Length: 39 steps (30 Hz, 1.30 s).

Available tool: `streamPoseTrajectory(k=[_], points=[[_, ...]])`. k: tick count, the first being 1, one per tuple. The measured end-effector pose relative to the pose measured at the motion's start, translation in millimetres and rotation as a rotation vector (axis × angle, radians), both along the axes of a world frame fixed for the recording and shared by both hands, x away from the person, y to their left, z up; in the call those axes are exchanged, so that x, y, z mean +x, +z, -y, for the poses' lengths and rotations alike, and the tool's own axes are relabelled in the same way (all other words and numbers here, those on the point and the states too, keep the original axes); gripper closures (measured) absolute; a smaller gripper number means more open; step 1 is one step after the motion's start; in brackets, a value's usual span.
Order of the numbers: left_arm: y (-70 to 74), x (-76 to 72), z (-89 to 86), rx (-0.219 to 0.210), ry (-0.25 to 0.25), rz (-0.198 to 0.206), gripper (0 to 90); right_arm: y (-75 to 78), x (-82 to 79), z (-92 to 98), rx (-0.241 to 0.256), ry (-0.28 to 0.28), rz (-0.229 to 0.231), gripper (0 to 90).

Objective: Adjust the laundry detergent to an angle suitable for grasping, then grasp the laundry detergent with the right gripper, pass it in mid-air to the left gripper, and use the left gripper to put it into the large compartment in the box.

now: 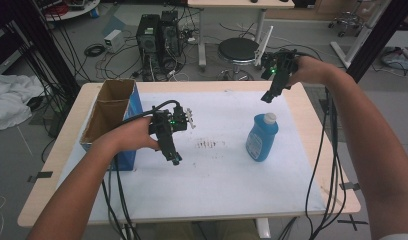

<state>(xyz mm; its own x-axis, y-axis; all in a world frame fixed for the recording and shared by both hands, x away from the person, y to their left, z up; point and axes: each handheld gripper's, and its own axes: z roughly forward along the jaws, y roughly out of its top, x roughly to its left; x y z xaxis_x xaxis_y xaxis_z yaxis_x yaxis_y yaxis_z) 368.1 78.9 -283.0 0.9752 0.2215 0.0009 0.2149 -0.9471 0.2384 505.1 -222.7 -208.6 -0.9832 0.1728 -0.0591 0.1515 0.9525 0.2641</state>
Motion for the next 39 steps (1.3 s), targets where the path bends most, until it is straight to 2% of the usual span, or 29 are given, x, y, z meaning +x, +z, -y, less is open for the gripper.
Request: streamPoseTrajectory(k=[21, 39], points=[[-0.7, -3.5, -6.6, -0.011, 0.047, 0.015, 2.1, 6.9, -8.2, 4.0, 0.010, 0.014, 0.010, 2.5], [0.4, -5.3, -6.4, -0.009, 0.036, 0.026, 2.1, 12.6, -22.6, 10.0, -0.003, 0.005, 0.042, 2.5]])
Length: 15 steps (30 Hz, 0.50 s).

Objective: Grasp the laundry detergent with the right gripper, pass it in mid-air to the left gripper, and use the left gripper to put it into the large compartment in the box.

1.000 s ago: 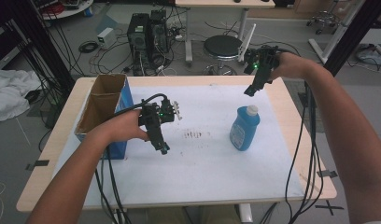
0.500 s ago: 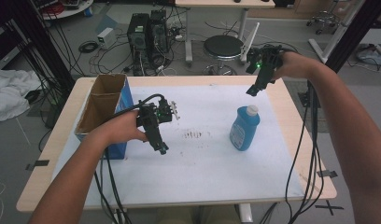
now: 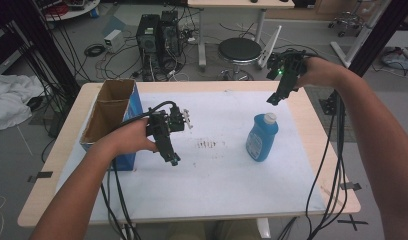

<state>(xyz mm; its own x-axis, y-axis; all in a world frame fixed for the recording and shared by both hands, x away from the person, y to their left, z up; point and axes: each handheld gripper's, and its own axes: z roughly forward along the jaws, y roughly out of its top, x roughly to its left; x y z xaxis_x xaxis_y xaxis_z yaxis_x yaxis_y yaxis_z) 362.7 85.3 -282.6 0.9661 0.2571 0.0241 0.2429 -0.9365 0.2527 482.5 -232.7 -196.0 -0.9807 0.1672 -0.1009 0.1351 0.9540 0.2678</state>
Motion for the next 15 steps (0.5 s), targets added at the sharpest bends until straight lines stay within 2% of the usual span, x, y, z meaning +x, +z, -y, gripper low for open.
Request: streamPoseTrajectory(k=[9, 12, 15], points=[[-1.1, 0.4, -1.7, -0.004, -0.002, 0.003, 2.1, -3.4, -15.9, 8.4, -0.003, -0.004, -0.004, 2.5], [-2.2, 0.5, -3.5, -0.006, 0.003, 0.002, 2.0, -4.4, -20.7, 11.8, -0.023, -0.005, -0.009, 2.5], [-4.0, -0.8, -4.1, -0.007, 0.003, 0.001, 2.0, -1.2, -25.3, 15.6, -0.019, -0.010, -0.009, 2.5]])
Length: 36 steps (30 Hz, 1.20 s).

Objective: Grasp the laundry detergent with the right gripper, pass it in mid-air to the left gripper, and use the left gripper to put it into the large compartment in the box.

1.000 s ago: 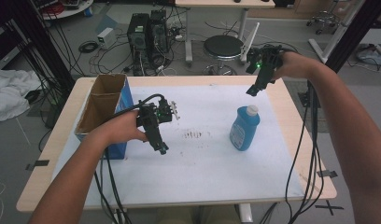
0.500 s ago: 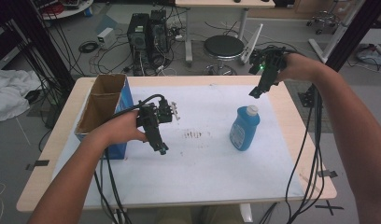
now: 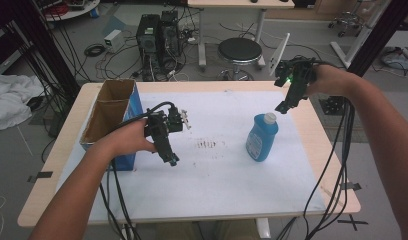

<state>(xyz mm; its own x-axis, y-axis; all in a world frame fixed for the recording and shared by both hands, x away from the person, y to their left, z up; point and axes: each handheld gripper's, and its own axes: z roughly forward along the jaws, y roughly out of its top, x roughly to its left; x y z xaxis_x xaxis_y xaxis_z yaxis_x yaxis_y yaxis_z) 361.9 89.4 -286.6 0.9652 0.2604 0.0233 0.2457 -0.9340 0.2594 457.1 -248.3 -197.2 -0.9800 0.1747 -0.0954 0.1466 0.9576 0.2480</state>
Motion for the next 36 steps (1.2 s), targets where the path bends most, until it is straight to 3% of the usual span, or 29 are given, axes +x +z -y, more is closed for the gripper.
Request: streamPoseTrajectory(k=[15, 21, 26, 36], points=[[-0.4, -1.5, 0.6, -0.009, 0.003, 0.007, 2.1, 2.1, -26.1, 19.8, -0.018, -0.043, -0.024, 2.5], [-4.5, -2.0, 0.2, -0.022, 0.004, 0.002, 2.0, -9.4, -40.5, 26.7, -0.018, -0.119, -0.008, 2.5], [-7.5, -1.1, 0.3, -0.021, 0.003, -0.001, 2.0, -24.0, -52.9, 34.2, -0.007, -0.174, -0.024, 2.5], [-8.8, -2.0, 2.3, -0.029, 0.000, 0.001, 2.1, -41.9, -66.9, 43.6, 0.082, -0.335, -0.080, 2.6]])
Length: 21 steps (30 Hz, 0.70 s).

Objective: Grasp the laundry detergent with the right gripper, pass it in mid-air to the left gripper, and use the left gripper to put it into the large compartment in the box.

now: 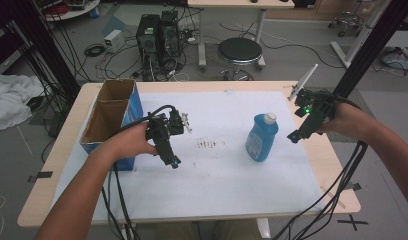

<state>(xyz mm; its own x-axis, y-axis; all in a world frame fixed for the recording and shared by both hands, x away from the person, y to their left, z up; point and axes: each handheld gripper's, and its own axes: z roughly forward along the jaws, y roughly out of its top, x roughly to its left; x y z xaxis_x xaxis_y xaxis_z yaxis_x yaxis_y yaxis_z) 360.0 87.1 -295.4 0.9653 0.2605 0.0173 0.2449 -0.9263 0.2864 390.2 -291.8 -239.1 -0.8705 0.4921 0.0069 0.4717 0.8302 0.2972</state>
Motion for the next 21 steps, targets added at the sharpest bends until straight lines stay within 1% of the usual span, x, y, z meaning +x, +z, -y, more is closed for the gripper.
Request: streamPoseTrajectory(k=[2, 3, 4, 7, 13, 16, 21], points=[[-0.6, -0.6, 0.1, 0.000, 0.001, 0.001, 2.0, -2.1, -0.3, 1.8, 0.028, -0.040, -0.003, 2.5], [-1.0, -0.9, -0.1, -0.003, 0.001, 0.001, 2.1, -4.3, -1.4, 2.5, 0.040, -0.066, 0.008, 2.5], [-1.4, -0.9, -0.2, -0.003, -0.001, 0.001, 2.1, -4.3, -1.4, 2.5, 0.040, -0.066, 0.008, 2.5], [-2.9, -1.1, -0.8, -0.001, 0.000, 0.000, 2.1, -8.4, -4.1, 1.6, 0.047, -0.122, 0.021, 2.5], [-5.3, -0.7, -2.1, -0.001, -0.001, -0.003, 2.1, -16.5, -10.9, 2.9, 0.119, -0.231, 0.025, 2.5], [-6.0, -0.4, -2.0, -0.003, -0.001, -0.003, 2.1, -22.8, -15.6, 2.2, 0.135, -0.289, 0.025, 2.5], [-6.5, -0.8, -2.1, -0.005, 0.001, -0.004, 2.1, -30.6, -22.9, 1.0, 0.158, -0.357, 0.034, 2.5]])
